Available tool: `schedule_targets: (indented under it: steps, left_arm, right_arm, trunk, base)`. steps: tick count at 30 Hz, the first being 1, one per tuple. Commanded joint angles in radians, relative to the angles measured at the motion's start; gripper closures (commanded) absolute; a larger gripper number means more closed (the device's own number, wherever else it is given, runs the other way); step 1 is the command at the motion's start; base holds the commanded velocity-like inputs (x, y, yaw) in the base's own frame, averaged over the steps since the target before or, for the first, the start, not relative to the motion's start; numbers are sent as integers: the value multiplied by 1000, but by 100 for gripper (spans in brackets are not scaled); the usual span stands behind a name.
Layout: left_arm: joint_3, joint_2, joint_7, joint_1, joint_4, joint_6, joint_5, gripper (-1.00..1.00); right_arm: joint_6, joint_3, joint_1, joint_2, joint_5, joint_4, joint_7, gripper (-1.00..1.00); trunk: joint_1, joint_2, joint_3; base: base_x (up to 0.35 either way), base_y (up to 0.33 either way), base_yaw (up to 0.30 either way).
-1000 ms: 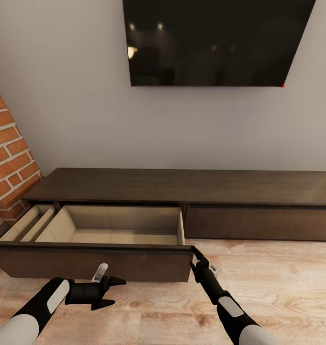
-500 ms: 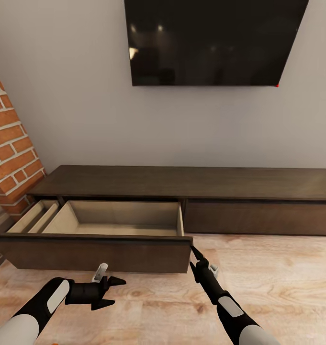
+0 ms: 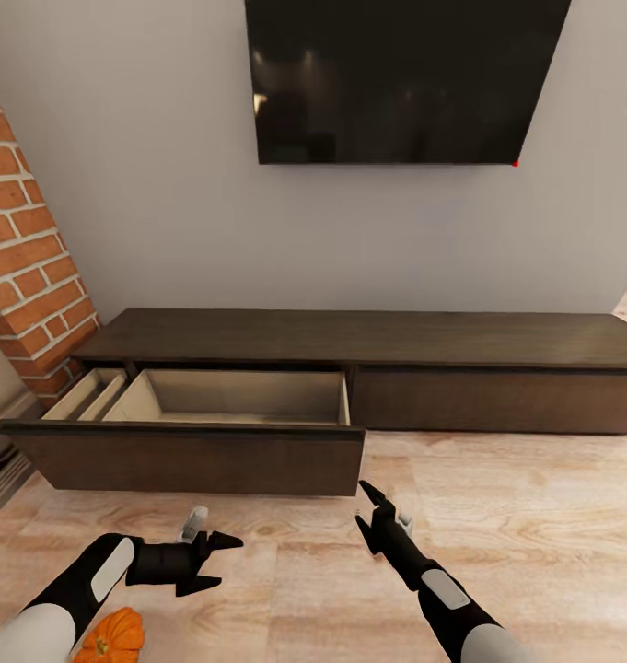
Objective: Place each of the two pumpkins and all three candles from the living room inside a cabinet in the living room (use any cabinet), then make sure every cabinet is closed, and position the cauldron so it is next to a table in the living room.
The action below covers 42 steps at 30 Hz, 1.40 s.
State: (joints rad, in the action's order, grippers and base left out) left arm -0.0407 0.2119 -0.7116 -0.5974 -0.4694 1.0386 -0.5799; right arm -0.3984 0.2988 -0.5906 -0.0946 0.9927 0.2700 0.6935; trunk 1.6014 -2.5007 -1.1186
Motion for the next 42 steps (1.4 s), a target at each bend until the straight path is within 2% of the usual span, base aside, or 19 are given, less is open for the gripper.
schedule_targets:
  steps: [1,6,8,11,13,15,18,25,37,42]
  left_arm:
    - [0,0,0,0,0,1,0,-100]
    - [1,0,0,0,1,1,0,-100]
    - [2,2,0,0,1,1,-1,-100]
    - [4,6,0,0,2,1,-1,-100]
    - [5,7,0,0,2,1,-1,-100]
    - [5,8,0,0,2,1,-1,-100]
    - [5,8,0,0,2,1,0,-100]
    - [7,23,0,0,2,1,2,-100]
    - [3,23,1,-1,2,1,3,-100]
    - [1,23,1,-1,2,1,4,-100]
  right_arm:
    - [-18,1,0,0,1,0,-7,-100]
    - [-56,1,-1,5,3,0,-56,-100]
    - [-93,1,3,18,1,-1,-62,-100]
    - [-172,0,43,62,-3,-1,-72,-100]
    - [-203,1,86,110,-1,-4,-103,-100]
    - [-216,2,119,146,0,-8,-121,-100]
    - [-218,3,163,173,1,-29,-127,-100]
    - [-210,3,193,179,1,-56,-126,-100]
    - [-206,4,197,183,0,-57,-137,-100]
    - [-124,1,198,180,-5,-62,-131,-100]
  trunk:
    - [0,0,0]
    - [0,0,0]
    - [-1,0,8]
    - [-9,15,18]
    - [-17,29,24]
    - [-24,43,30]
    - [-36,64,40]
    - [-63,113,62]
    - [-109,197,99]
    - [-128,232,115]
  base:
    - [-279,0,0]
    - [-110,0,0]
    - [-20,0,0]
    - [-7,0,0]
    - [-2,0,0]
    - [-1,0,0]
    - [0,0,0]
    - [0,0,0]
    - [0,0,0]
    - [0,0,0]
